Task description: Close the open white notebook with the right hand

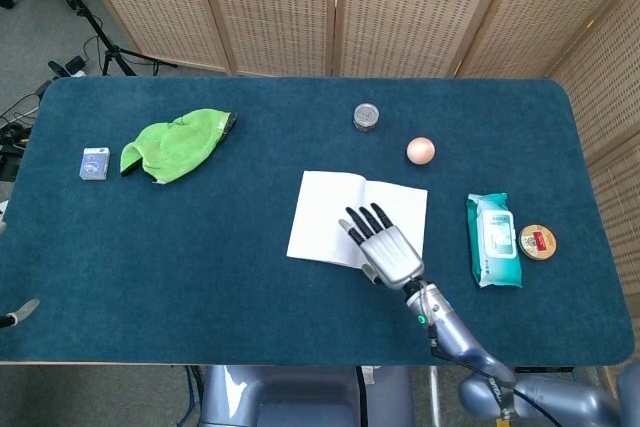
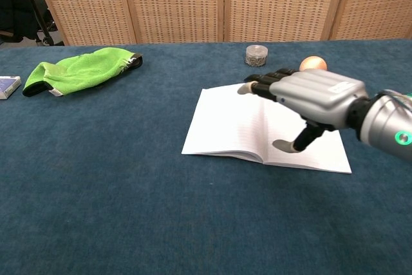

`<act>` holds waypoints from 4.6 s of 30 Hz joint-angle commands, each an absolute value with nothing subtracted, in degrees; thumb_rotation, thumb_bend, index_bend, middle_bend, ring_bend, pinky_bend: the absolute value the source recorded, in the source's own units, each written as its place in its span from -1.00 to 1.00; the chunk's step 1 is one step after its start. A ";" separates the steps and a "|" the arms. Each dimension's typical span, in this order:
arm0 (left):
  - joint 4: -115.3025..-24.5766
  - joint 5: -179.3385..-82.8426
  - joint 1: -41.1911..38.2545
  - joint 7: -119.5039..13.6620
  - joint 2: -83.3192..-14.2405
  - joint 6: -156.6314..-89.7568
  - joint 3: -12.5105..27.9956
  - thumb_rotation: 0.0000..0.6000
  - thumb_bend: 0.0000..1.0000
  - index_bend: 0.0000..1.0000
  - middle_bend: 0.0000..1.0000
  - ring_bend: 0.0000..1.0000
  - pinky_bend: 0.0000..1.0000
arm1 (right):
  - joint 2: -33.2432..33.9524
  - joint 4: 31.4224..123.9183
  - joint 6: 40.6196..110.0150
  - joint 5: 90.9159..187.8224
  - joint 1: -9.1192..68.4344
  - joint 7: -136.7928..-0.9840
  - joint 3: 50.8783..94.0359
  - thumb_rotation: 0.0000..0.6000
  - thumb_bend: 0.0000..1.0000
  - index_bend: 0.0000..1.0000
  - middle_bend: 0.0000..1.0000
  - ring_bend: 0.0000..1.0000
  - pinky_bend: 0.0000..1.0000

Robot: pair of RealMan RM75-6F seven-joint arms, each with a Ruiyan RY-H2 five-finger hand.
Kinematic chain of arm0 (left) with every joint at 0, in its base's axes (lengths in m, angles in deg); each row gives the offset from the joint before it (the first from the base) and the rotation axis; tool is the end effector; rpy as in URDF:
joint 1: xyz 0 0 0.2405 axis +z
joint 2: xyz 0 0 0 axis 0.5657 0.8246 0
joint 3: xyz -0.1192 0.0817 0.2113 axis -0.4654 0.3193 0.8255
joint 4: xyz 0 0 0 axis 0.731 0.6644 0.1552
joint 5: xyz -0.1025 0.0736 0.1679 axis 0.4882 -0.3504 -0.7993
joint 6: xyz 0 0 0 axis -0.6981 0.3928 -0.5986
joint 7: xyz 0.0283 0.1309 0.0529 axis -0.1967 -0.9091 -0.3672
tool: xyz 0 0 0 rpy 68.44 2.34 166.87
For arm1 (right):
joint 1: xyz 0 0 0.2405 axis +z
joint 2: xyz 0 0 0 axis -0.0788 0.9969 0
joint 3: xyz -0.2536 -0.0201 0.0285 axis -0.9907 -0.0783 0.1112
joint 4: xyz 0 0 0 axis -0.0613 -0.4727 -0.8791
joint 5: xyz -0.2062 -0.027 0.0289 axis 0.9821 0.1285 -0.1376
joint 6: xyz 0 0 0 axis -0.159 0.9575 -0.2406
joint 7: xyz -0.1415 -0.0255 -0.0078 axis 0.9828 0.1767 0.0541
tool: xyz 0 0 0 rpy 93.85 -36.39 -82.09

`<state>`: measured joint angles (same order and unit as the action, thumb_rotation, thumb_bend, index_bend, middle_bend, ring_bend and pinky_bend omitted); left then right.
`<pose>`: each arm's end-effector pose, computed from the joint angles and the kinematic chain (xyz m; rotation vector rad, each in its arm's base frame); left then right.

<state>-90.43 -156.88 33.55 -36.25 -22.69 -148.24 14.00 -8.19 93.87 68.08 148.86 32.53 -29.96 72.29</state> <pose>-0.3219 0.1560 0.2042 -1.2634 -1.0149 -1.0367 -0.1259 -0.3001 -0.0332 2.0049 -0.6576 0.8796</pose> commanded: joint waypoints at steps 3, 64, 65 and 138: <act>-89.93 -156.60 33.43 -34.22 -22.03 -147.55 14.00 1.00 -1.00 -1.00 -1.00 -1.00 -1.00 | -14.65 94.10 68.43 143.14 35.91 -21.06 73.06 1.00 -0.32 -1.00 -1.00 -1.00 -1.00; -87.34 -158.34 33.58 -26.00 -20.46 -147.92 14.54 1.00 -1.00 -1.00 -1.00 -1.00 -1.00 | -30.23 72.88 73.66 137.29 42.46 -12.00 73.76 1.00 -0.07 -1.00 -1.00 -1.00 -1.00; -87.33 -158.42 33.57 -25.99 -20.45 -147.91 14.58 1.00 -1.00 -1.00 -1.00 -1.00 -1.00 | -30.36 72.73 73.68 137.33 42.43 -12.20 73.74 1.00 0.05 -1.00 -1.00 -1.00 -1.00; -86.88 -163.69 34.67 -27.44 -21.35 -152.10 17.07 1.00 -1.00 -1.00 -1.00 -1.00 -1.00 | 1.68 100.35 95.55 148.68 15.40 -57.71 77.94 1.00 -0.91 -1.00 -1.00 -1.00 -1.00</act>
<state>-86.89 -163.69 34.66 -27.44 -21.35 -152.10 17.06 -2.50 97.68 94.79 144.66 16.76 -58.19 79.84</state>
